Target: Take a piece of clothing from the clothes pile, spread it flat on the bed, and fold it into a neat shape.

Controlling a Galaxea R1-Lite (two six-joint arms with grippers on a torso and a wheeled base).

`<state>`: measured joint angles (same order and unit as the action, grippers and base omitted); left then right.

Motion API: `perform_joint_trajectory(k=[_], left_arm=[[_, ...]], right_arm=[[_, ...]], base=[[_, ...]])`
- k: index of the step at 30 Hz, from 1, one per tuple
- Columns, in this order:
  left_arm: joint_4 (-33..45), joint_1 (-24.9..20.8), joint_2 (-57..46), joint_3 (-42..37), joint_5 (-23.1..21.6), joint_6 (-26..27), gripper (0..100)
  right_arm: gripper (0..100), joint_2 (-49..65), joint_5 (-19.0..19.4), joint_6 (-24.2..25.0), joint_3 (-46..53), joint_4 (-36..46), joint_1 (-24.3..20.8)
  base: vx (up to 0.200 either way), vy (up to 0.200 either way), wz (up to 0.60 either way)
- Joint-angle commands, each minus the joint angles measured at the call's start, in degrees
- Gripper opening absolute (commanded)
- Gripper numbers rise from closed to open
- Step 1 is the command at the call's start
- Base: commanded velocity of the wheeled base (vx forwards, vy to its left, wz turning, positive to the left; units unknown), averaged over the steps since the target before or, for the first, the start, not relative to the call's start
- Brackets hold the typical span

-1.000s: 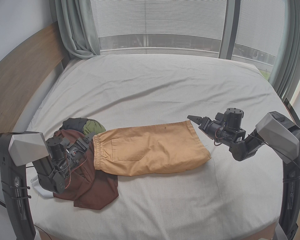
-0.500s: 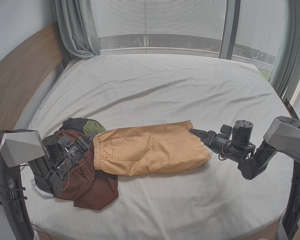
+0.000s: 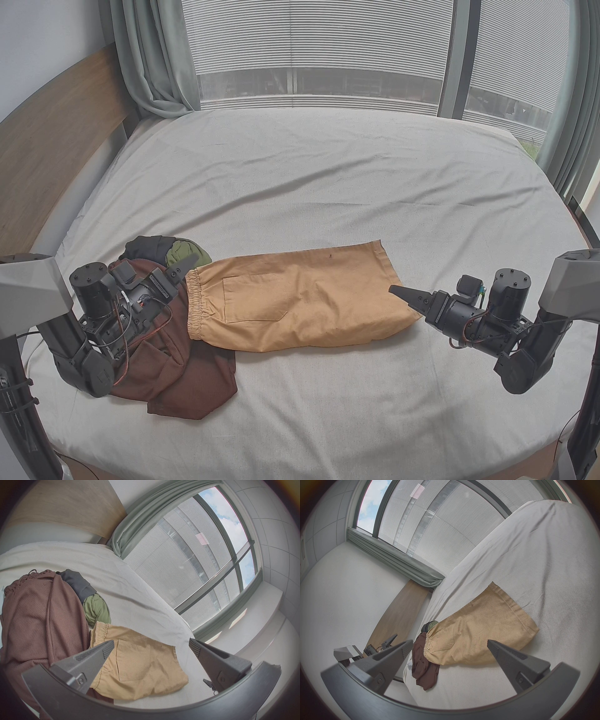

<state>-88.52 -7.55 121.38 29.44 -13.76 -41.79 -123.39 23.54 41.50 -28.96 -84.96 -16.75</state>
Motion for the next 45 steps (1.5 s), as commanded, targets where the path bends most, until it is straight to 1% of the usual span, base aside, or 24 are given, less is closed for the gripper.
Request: perform_joint_trajectory(k=[1,3,7,8,9,10,11,12,18,33,38,45], left_arm=[[-0.1,-0.2,-1.0,-1.8,-1.0,0.6,100],[-0.1,-0.2,-1.0,-2.4,-1.7,1.9,100],[0.0,-0.2,-0.4,-4.2,-1.5,7.4,100],[0.0,-0.2,-0.4,-4.2,-1.5,7.4,100],[0.0,-0.2,-0.3,-5.9,-1.6,13.1,100],[-0.1,-0.2,-0.2,-6.2,-1.6,14.9,100],[-0.1,-0.2,-0.2,-6.3,-1.6,15.3,100],[-0.1,-0.2,-0.1,-6.6,-1.5,17.8,100],[-0.1,0.3,1.2,-6.9,-1.2,21.5,100],[-0.1,0.3,2.9,-7.0,-1.1,22.2,100],[-0.1,0.4,2.8,-7.0,-1.2,22.1,100],[-0.1,0.3,2.8,-7.0,-1.2,22.1,100]], right_arm=[[100,1.1,0.0,0.0,0.7,0.2,0.0],[100,1.1,0.0,0.0,0.7,0.2,-0.2],[100,0.9,0.0,-0.1,0.7,0.4,-0.7],[100,0.9,0.0,-0.1,0.7,0.4,-0.7],[100,0.6,0.0,-0.1,0.7,0.4,-1.2],[100,0.4,0.0,-0.2,0.7,0.4,-1.3],[100,0.4,0.0,-0.2,0.8,0.4,-1.3],[100,-0.4,0.0,-0.2,0.8,0.4,-1.3],[100,-4.4,-0.1,-0.9,0.5,0.2,-1.3],[100,-12.9,-0.3,-1.3,-2.0,-0.3,-0.9],[100,-17.3,-0.6,-1.3,-5.7,-0.3,-1.2],[100,-22.1,-2.8,-1.2,-11.3,0.3,-1.2]], base=[[0.000,0.000,0.00],[0.000,0.000,0.00],[0.000,0.000,0.00],[0.000,0.000,0.00],[0.000,0.000,0.00],[0.000,0.000,0.00],[0.000,0.000,0.00],[0.000,0.000,0.00],[0.000,0.000,0.00],[0.000,0.000,0.00],[0.000,0.000,0.00],[0.000,0.000,0.00]])
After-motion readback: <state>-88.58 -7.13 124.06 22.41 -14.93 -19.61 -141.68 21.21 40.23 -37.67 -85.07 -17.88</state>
